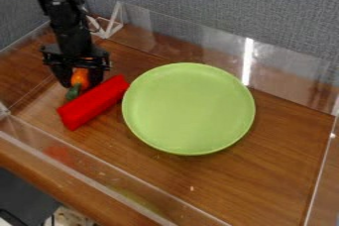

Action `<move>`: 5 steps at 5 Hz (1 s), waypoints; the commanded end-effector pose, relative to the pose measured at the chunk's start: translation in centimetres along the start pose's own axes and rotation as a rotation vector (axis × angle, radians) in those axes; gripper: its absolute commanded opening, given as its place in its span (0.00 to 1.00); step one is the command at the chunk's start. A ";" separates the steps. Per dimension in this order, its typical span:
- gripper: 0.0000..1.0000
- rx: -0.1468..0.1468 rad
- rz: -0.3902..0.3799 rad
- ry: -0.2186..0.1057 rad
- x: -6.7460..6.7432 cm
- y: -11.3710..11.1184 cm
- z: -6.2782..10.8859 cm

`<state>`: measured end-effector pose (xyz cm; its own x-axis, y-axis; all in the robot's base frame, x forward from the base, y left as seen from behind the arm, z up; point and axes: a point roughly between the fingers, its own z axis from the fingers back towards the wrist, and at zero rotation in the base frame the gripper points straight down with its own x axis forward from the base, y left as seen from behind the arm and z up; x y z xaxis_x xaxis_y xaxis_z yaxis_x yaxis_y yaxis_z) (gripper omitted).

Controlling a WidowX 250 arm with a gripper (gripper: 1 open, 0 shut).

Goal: Put the carrot on the left side

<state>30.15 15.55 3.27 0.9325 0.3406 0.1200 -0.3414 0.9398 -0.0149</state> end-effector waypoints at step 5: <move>1.00 0.040 -0.036 -0.084 1.7 3.8 4.8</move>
<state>29.44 18.61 6.19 0.9419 0.3048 0.1412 -0.3094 0.9509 0.0113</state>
